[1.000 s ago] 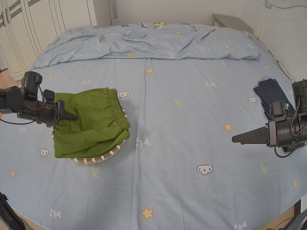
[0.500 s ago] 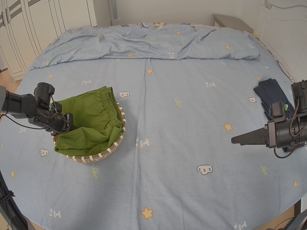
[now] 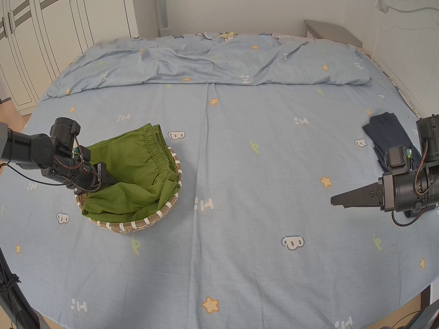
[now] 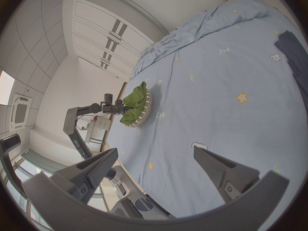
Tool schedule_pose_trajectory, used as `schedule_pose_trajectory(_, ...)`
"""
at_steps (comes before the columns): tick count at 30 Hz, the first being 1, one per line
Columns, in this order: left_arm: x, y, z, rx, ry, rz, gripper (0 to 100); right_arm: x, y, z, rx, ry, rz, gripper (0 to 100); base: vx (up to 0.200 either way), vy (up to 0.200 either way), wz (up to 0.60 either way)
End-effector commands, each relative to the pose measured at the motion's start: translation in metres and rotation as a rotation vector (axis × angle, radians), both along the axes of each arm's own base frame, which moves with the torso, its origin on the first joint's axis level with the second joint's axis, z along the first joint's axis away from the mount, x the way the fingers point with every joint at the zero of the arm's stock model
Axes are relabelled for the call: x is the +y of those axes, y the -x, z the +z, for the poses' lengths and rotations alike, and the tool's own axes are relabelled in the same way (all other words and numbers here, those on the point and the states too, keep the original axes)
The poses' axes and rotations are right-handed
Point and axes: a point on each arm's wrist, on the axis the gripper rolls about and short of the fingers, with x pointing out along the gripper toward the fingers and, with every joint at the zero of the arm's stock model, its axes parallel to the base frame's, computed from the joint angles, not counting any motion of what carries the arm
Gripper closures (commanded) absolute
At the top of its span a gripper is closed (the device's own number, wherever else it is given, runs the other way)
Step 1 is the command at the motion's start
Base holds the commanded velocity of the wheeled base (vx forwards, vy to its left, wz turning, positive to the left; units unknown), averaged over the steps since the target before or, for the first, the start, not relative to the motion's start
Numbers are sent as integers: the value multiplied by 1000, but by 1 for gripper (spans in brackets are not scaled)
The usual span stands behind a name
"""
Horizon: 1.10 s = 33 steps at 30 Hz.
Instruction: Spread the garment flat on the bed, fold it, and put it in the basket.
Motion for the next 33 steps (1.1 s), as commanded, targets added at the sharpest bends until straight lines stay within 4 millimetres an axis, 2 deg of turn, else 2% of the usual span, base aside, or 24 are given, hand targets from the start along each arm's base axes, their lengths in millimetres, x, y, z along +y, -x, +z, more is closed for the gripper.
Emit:
schedule_pose_trajectory(1, -3, 20, 33, -88, -4, -3, 0, 0, 0, 0, -3, 0, 0, 0, 0, 0, 0)
schedule_pose_trajectory(3, -3, 21, 34, -90, -5, -3, 0, 0, 1, 0, -3, 0, 2, 0, 0, 0, 0)
schedule_pose_trajectory(4, -4, 35, 51, -140, -12, -7, 0, 0, 1, 1, -9, -2, 0, 0, 0, 0, 0)
schedule_pose_trajectory(9, -6, 61, 74, -204, -24, -11, 0, -1, 5, 5, -25, -5, -1, 0, 0, 0, 0)
schedule_pose_trajectory(10, -7, 71, 82, -233, -33, -19, 0, -3, 9, 9, -48, -7, -3, 0, 0, 0, 0)
schedule_pose_trajectory(11, -7, 71, 82, -233, -33, -19, 0, -3, 9, 9, -48, -7, -3, 0, 0, 0, 0)
schedule_pose_trajectory(12, -11, 94, 97, -288, -68, -41, 0, -8, 20, 17, -106, -3, -7, 0, 0, 0, 0)
schedule_pose_trajectory(14, -22, 125, 107, -333, -89, -56, 0, -13, 41, 22, -186, 10, 8, 0, 0, 0, 0)
schedule_pose_trajectory(16, -31, 158, 107, -359, -105, -73, 0, -22, 65, 21, -274, 39, 10, 0, 0, 0, 0)
schedule_pose_trajectory(17, -32, 160, 107, -362, -107, -75, 0, -22, 66, 21, -281, 42, 7, 0, 0, 0, 0)
schedule_pose_trajectory(18, -38, 189, 101, -392, -132, -92, 0, -30, 82, 17, -347, 79, -23, 0, 0, 0, 0)
schedule_pose_trajectory(19, -38, 189, 101, -392, -132, -92, 0, -30, 82, 17, -347, 79, -23, 0, 0, 0, 0)
schedule_pose_trajectory(20, -39, 224, 91, -450, -177, -74, 0, -37, 101, 3, -375, 112, -54, 0, 0, 0, 0)
schedule_pose_trajectory(22, -36, 255, 76, -514, -230, -38, 0, -43, 125, -9, -418, 111, -81, 0, 0, 0, 0)
schedule_pose_trajectory(23, -35, 260, 73, -520, -238, -32, 0, -44, 130, -11, -425, 110, -85, 0, 0, 0, 0)
schedule_pose_trajectory(24, -30, 288, 58, -589, -276, 27, 0, -48, 155, -27, -455, 101, -95, 0, 0, 0, 0)
schedule_pose_trajectory(25, -28, 294, 54, -604, -283, 43, 0, -49, 161, -31, -465, 99, -97, 0, 0, 0, 0)
schedule_pose_trajectory(26, -25, 313, 41, -654, -302, 81, 0, -52, 177, -45, -494, 92, -106, 0, 0, 0, 0)
schedule_pose_trajectory(27, -23, 323, 35, -685, -304, 96, 0, -54, 185, -52, -510, 87, -109, 0, 0, 0, 0)
schedule_pose_trajectory(28, -23, 325, 34, -691, -303, 98, 0, -54, 187, -53, -514, 85, -111, 0, 0, 0, 0)
schedule_pose_trajectory(30, -19, 349, 17, -761, -290, 130, 0, -57, 204, -66, -526, 38, -144, 0, 0, 0, 0)
schedule_pose_trajectory(32, -17, 357, 9, -782, -286, 142, 0, -58, 209, -70, -522, 12, -164, 0, 0, 0, 0)
schedule_pose_trajectory(33, -16, 369, -2, -827, -275, 161, 0, -59, 216, -73, -521, -28, -185, 0, 0, 0, 0)
